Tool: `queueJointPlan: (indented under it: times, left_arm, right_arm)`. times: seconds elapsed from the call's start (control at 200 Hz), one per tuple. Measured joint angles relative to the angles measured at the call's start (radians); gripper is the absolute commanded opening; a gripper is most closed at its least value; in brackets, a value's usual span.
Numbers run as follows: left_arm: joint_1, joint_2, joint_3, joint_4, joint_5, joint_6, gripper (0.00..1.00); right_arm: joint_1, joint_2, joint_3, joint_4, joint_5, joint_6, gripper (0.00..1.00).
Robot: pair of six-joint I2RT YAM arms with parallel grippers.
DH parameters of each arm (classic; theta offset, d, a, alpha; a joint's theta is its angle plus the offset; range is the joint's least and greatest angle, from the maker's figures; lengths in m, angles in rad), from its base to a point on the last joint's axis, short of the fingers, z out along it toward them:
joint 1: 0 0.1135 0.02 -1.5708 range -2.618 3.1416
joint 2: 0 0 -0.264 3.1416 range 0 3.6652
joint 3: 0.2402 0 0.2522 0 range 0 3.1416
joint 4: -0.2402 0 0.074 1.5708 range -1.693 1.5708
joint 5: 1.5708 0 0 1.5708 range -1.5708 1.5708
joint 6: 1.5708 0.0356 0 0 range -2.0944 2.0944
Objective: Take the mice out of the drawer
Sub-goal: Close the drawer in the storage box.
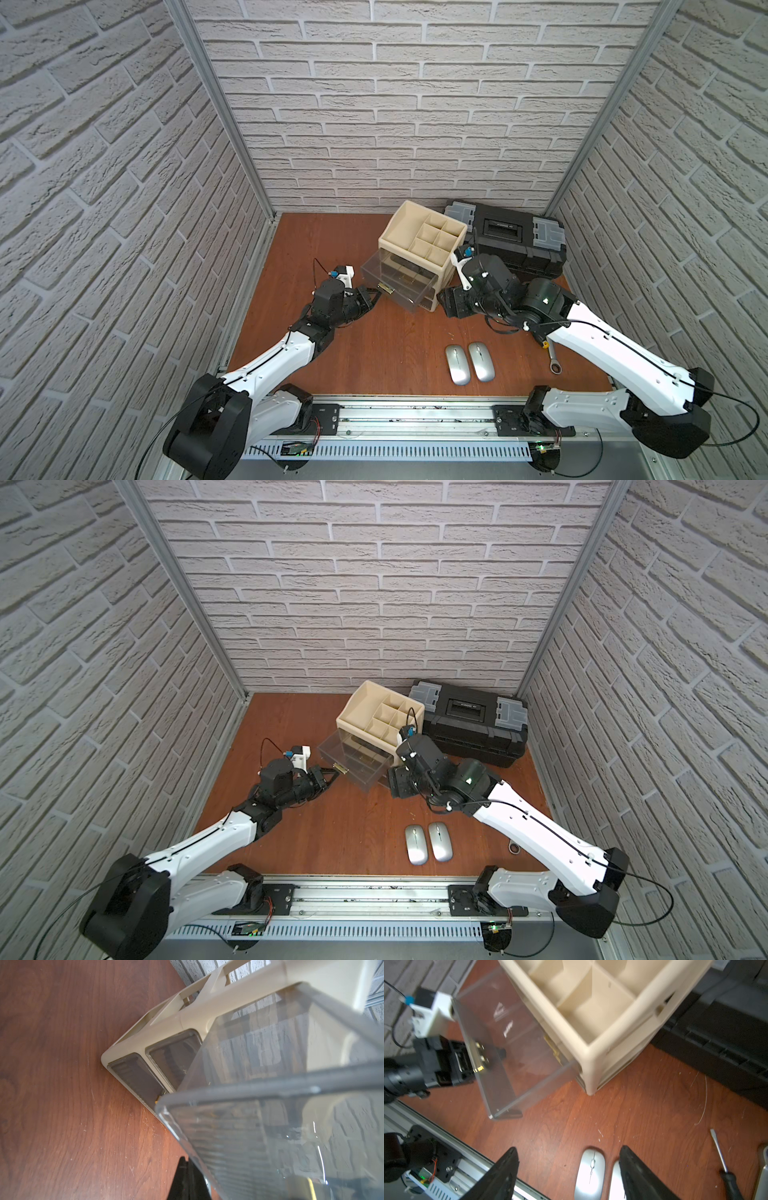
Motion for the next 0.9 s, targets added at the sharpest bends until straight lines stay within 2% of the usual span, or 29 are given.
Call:
queueJointPlan:
  times: [0.36, 0.58, 0.715, 0.9]
  left_arm:
    - [-0.05, 0.097, 0.058, 0.007, -0.025, -0.006, 0.0]
    - [-0.068, 0.121, 0.084, 0.0, -0.045, -0.01, 0.0]
    - [-0.07, 0.076, 0.084, -0.087, -0.062, 0.002, 0.0]
    - [-0.056, -0.076, 0.084, -0.257, -0.082, 0.031, 0.0]
  right_arm:
    - [-0.251, 0.333, 0.46, -0.025, -0.056, -0.291, 0.75]
    - [-0.36, 0.482, 0.63, -0.035, -0.117, -0.407, 0.73]
    - [-0.409, 0.531, 0.673, -0.041, -0.161, -0.449, 0.72]
    - [-0.478, 0.578, 0.726, -0.039, -0.29, -0.479, 0.68]
